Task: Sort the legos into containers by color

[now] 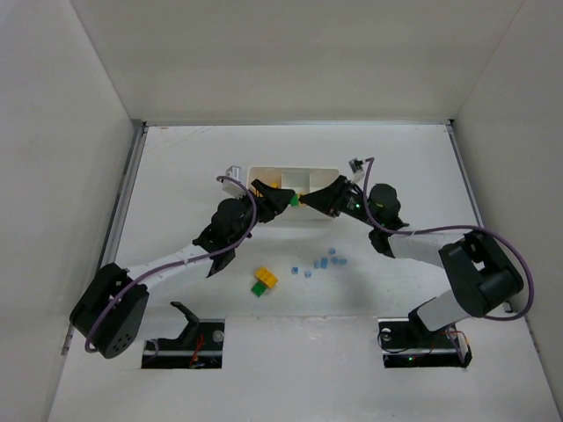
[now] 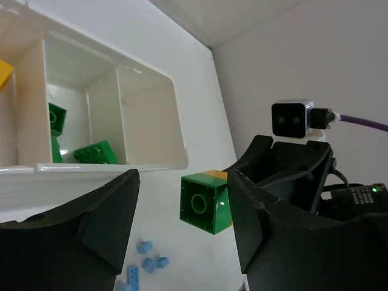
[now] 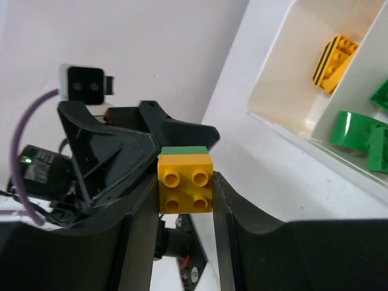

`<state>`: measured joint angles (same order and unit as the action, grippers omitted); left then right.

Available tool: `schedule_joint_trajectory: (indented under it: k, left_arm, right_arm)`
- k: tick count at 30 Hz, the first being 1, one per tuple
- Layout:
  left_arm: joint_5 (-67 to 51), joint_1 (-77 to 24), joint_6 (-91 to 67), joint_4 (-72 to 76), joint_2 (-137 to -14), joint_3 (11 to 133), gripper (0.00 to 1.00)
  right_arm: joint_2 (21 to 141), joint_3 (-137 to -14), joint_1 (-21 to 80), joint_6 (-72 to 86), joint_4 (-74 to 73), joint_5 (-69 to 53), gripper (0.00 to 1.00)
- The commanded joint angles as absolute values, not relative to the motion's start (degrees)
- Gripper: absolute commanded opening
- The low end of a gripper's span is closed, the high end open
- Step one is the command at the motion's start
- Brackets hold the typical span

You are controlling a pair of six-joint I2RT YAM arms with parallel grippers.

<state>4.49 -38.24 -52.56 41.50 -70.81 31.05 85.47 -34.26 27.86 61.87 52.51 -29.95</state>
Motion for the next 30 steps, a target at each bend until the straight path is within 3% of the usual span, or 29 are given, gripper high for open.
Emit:
schedule_joint_trajectory:
  k: [1, 8, 21, 27, 30]
  left_arm:
    - [2.0, -39.1, -58.0, 49.2, -71.1, 29.6, 0.57]
    - [1.1, -39.3, -62.6, 56.8, -72.4, 27.4, 0.56]
    - [-0.1, -39.2, -65.7, 60.6, -72.2, 25.5, 0.41]
    - [-0.1, -38.8, -65.6, 62.9, -71.8, 24.6, 0.18]
    - [-0.1, -38.0, -65.3, 62.8, -70.6, 23.9, 0.11]
  right_arm:
    - [87.3, -33.9, 27.1, 67.6, 63.5, -31.6, 0.34]
    - [93.2, -34.0, 27.4, 76.7, 74.3, -32.3, 0.34]
    - [97.6, -35.9, 28.3, 83.8, 82.6, -31.0, 0.34]
    - [97.7, -35.6, 28.4, 84.0, 82.7, -30.7, 0.34]
    - [96.9, -35.0, 28.4, 84.0, 82.9, -30.8, 0.34]
